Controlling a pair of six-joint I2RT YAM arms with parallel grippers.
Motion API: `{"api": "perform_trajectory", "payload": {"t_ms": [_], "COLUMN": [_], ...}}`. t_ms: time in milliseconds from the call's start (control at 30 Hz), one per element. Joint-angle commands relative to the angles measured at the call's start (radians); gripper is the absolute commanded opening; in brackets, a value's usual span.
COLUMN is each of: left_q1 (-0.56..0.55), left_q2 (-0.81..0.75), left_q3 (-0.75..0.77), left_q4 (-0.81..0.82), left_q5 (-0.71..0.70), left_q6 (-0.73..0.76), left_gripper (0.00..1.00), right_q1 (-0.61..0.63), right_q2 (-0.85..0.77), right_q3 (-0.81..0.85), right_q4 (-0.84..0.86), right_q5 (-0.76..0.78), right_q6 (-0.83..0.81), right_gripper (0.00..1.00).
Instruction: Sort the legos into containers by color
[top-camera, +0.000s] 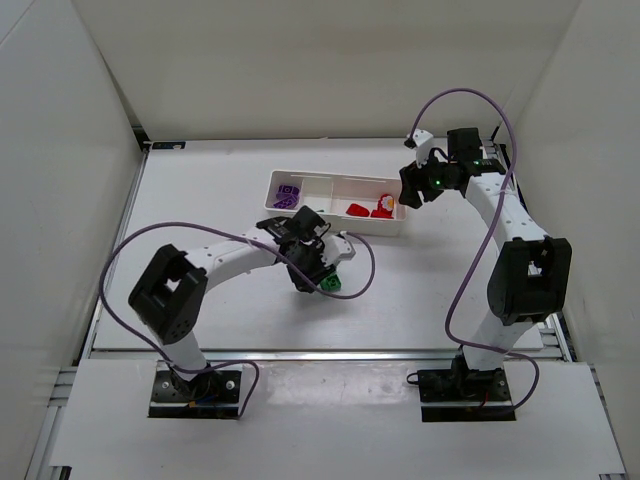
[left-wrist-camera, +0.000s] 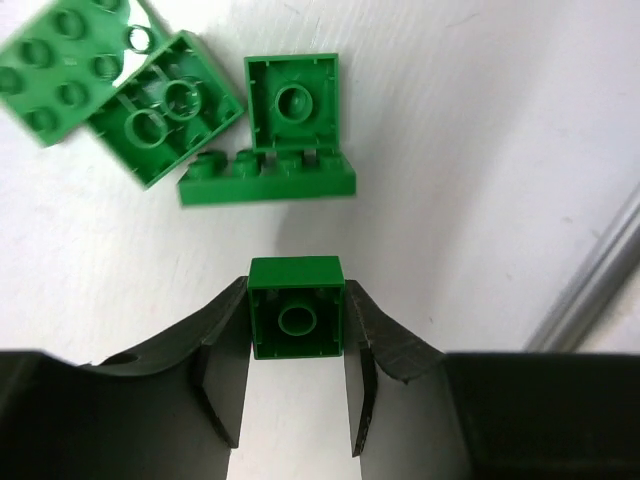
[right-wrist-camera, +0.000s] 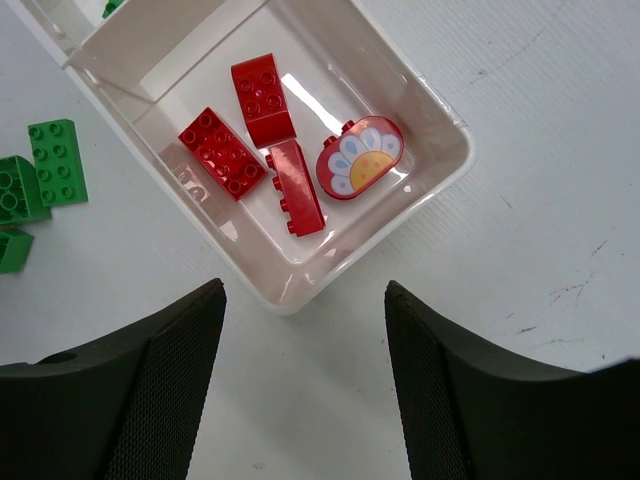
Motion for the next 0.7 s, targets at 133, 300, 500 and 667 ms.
{"api": "perform_trajectory", "payload": {"t_ms": [133,300,500,667], "left_q1": [0.033,0.097,0.189,0.226], "left_q2": [-0.187,-0.091,0.139,0.308], "left_q3": [0.174,0.392,0.659,0.793], "left_q4": [-0.08,-0.08,-0.079,-0.083], "left_q5": [-0.014,-0.034,-0.077,-0.091], "left_q6": [-0.041,-0.106,-0.139,-0.124], "left_gripper": [0.36,0.37,0.38,0.38], "right_q1": [-0.001,-0.002,-0.002,-0.002], "right_q2": [-0.046,-0.049,-0.061,-0.076], "right_q3": [-0.002,0.009,-0.005,-0.017], "right_q4": [0.014,0.017,0.02,0.014], "right_q5": [-0.045,-0.048,-0.048,-0.047], "right_q6": [0.017,0.023,0.026,0.017], "right_gripper": [0.68,0.69,0.69,0.69]}}
